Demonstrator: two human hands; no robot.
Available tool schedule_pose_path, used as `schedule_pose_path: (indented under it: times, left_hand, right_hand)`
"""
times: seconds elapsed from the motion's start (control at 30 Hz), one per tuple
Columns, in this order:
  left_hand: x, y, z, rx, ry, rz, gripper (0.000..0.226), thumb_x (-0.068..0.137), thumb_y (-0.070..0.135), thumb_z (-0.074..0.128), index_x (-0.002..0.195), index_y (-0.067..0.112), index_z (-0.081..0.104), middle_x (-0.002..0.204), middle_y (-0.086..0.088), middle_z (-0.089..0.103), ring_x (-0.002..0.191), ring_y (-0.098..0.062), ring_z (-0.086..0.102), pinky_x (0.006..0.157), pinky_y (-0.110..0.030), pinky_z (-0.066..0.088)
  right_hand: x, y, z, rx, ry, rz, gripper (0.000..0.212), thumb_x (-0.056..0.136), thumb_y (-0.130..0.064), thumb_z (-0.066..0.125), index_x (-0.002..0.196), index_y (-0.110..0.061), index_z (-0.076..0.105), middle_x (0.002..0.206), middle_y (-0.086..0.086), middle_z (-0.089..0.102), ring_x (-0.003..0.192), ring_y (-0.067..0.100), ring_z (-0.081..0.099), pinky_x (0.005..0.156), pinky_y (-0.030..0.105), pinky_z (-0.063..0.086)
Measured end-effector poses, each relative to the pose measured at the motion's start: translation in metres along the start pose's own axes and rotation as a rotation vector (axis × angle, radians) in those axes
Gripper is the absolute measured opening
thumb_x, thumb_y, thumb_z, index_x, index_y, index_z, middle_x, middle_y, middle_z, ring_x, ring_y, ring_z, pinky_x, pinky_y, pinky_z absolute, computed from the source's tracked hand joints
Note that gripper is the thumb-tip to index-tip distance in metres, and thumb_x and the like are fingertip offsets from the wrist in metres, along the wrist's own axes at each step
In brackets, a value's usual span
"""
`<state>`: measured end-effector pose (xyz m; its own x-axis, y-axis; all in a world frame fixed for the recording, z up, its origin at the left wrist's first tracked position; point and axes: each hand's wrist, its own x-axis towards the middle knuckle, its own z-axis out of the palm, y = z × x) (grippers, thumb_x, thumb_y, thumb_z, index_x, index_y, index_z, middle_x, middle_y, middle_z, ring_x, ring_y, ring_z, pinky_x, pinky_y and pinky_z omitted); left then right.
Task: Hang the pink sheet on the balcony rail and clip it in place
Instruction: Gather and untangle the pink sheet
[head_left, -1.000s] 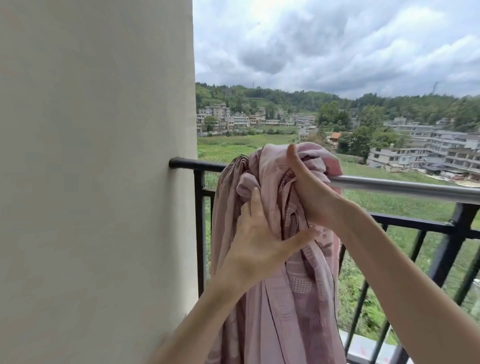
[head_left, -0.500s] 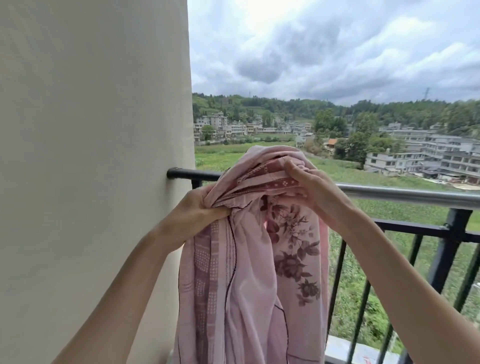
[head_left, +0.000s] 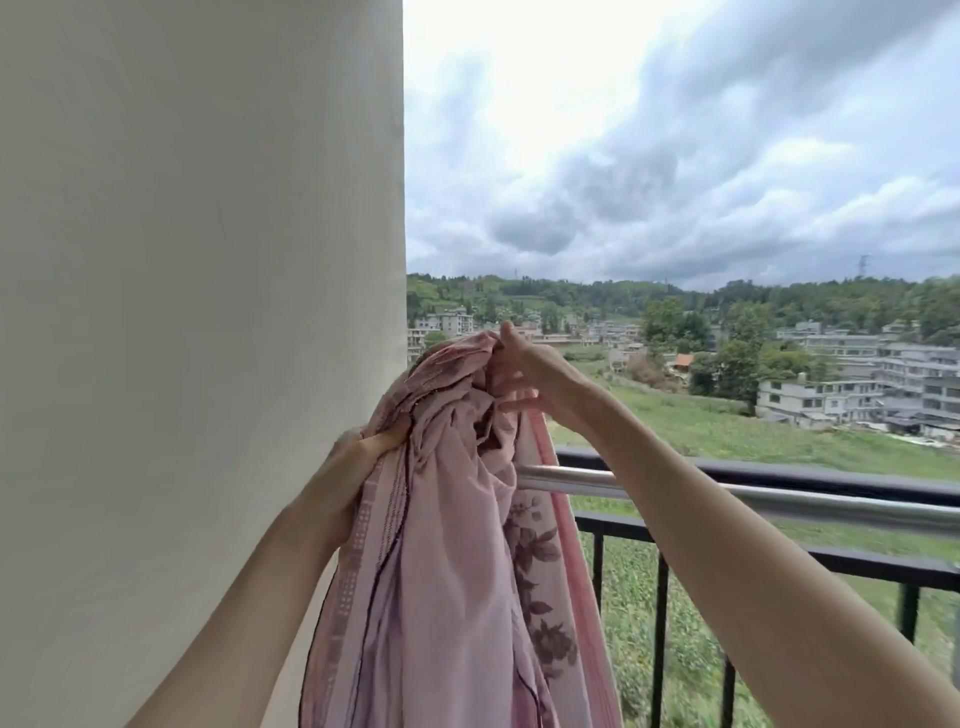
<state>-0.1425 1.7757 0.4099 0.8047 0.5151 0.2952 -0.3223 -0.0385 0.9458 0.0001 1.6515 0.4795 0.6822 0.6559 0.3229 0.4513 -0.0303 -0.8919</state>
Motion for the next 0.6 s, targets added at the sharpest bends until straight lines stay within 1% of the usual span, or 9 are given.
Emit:
schedule_pose_path:
  times: [0.07, 0.13, 0.17, 0.23, 0.27, 0.33, 0.4, 0.47, 0.6]
  left_hand:
    - [0.009, 0.0, -0.013, -0.029, 0.101, 0.01, 0.019, 0.093, 0.011, 0.05, 0.087, 0.001, 0.064, 0.053, 0.001, 0.067, 0.046, -0.003, 0.063, 0.043, -0.011, 0.045]
    - [0.015, 0.001, -0.026, -0.035, 0.179, 0.023, 0.021, 0.096, 0.005, 0.043, 0.09, -0.001, 0.062, 0.038, 0.013, 0.057, 0.037, 0.008, 0.054, 0.04, -0.004, 0.038]
    - [0.017, -0.001, -0.033, -0.048, 0.178, 0.015, 0.023, 0.097, 0.005, 0.041, 0.087, 0.001, 0.062, 0.04, 0.012, 0.059, 0.04, 0.007, 0.056, 0.04, -0.005, 0.039]
    - [0.015, -0.008, -0.046, -0.1, 0.137, -0.015, 0.025, 0.096, 0.009, 0.042, 0.083, 0.007, 0.062, 0.057, 0.002, 0.069, 0.052, -0.004, 0.065, 0.043, -0.011, 0.046]
    - [0.014, -0.012, -0.051, -0.117, 0.114, -0.029, 0.025, 0.096, 0.01, 0.042, 0.085, 0.009, 0.064, 0.066, -0.001, 0.072, 0.059, -0.008, 0.068, 0.047, -0.014, 0.049]
    - [0.013, -0.022, -0.06, -0.1, 0.104, -0.078, 0.025, 0.095, 0.013, 0.042, 0.09, 0.01, 0.066, 0.08, -0.005, 0.074, 0.071, -0.013, 0.07, 0.057, -0.02, 0.054]
    - [0.01, -0.029, -0.062, -0.066, 0.092, -0.128, 0.027, 0.094, 0.016, 0.042, 0.093, 0.006, 0.067, 0.086, -0.011, 0.072, 0.075, -0.018, 0.07, 0.064, -0.026, 0.055]
    - [0.008, -0.033, -0.063, -0.077, 0.084, -0.132, 0.029, 0.094, 0.018, 0.042, 0.094, 0.003, 0.067, 0.085, -0.013, 0.072, 0.075, -0.02, 0.07, 0.063, -0.026, 0.055]
    - [0.008, -0.026, -0.063, -0.152, 0.093, -0.077, 0.046, 0.096, 0.019, 0.04, 0.07, 0.008, 0.076, 0.078, -0.01, 0.073, 0.07, -0.018, 0.07, 0.056, -0.022, 0.055]
  right_hand:
    - [0.008, 0.006, 0.014, 0.048, -0.148, 0.024, 0.048, 0.098, -0.038, 0.041, 0.131, -0.004, 0.049, 0.111, 0.013, 0.057, 0.097, 0.023, 0.057, 0.084, 0.039, 0.054]
    - [0.013, 0.013, 0.026, -0.115, -0.304, -0.006, 0.047, 0.097, -0.027, 0.048, 0.141, -0.013, 0.038, 0.13, 0.011, 0.051, 0.112, 0.024, 0.055, 0.093, 0.04, 0.05]
    - [0.013, 0.016, 0.031, -0.258, -0.372, -0.047, 0.052, 0.095, -0.027, 0.051, 0.143, -0.016, 0.035, 0.137, 0.009, 0.047, 0.118, 0.025, 0.053, 0.097, 0.041, 0.048]
    - [0.013, 0.024, 0.038, -0.59, -0.488, -0.123, 0.061, 0.089, -0.039, 0.057, 0.142, -0.017, 0.034, 0.142, 0.005, 0.044, 0.126, 0.024, 0.047, 0.104, 0.04, 0.041]
    - [0.013, 0.029, 0.041, -0.751, -0.538, -0.143, 0.062, 0.086, -0.047, 0.057, 0.138, -0.017, 0.04, 0.14, 0.005, 0.047, 0.125, 0.025, 0.048, 0.104, 0.04, 0.039]
    - [0.015, 0.041, 0.053, -0.994, -0.634, -0.16, 0.069, 0.08, -0.062, 0.054, 0.121, -0.007, 0.057, 0.126, 0.015, 0.059, 0.114, 0.034, 0.056, 0.098, 0.045, 0.043]
    - [0.017, 0.046, 0.064, -1.077, -0.647, -0.146, 0.071, 0.077, -0.065, 0.056, 0.112, -0.003, 0.063, 0.117, 0.017, 0.063, 0.108, 0.036, 0.059, 0.095, 0.045, 0.045]
    - [0.019, 0.043, 0.069, -1.093, -0.66, -0.162, 0.06, 0.079, -0.057, 0.06, 0.116, -0.009, 0.063, 0.117, 0.008, 0.065, 0.108, 0.028, 0.06, 0.097, 0.042, 0.045]
    - [0.023, 0.04, 0.065, -1.034, -0.684, -0.166, 0.054, 0.081, -0.042, 0.067, 0.127, -0.017, 0.055, 0.123, -0.001, 0.062, 0.11, 0.02, 0.058, 0.099, 0.039, 0.043]
